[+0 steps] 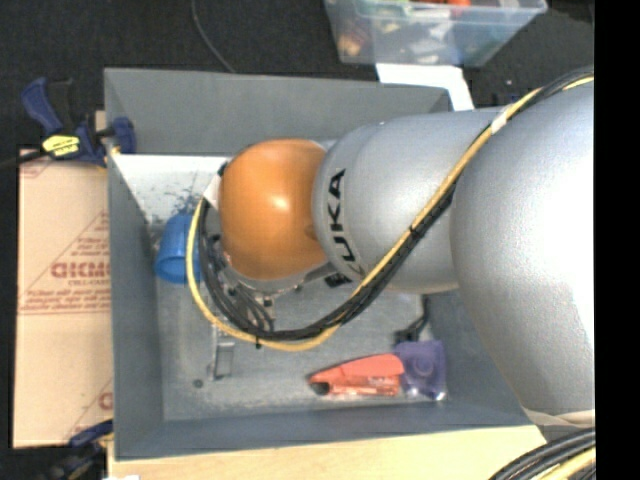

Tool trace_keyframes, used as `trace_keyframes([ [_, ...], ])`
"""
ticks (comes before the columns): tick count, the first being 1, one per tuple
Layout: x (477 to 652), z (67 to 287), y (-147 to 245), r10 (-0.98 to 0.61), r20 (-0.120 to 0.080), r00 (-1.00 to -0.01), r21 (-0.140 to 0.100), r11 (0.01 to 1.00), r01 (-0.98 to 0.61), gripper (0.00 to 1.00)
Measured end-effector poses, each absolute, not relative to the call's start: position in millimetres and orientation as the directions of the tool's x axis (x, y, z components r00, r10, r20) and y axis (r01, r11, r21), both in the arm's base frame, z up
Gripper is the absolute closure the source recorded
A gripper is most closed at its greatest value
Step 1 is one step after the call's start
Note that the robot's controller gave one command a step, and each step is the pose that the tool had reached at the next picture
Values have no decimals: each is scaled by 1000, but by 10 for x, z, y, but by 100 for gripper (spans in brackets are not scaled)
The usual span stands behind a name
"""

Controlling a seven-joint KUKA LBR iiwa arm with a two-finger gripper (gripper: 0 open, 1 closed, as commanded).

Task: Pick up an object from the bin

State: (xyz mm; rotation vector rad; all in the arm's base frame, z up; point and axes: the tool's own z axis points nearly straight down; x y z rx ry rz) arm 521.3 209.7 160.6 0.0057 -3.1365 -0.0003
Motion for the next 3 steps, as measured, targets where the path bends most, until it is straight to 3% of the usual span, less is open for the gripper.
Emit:
trace_keyframes([
  [1,5235,1645,2089,1,-2,-1000,2,1000,1,0],
  [2,6317,1295,2132,-99,-1,-995,2,995,-99,0],
  [3,6441,1391,2330,-20,-7,-1000,6,1000,-20,0],
])
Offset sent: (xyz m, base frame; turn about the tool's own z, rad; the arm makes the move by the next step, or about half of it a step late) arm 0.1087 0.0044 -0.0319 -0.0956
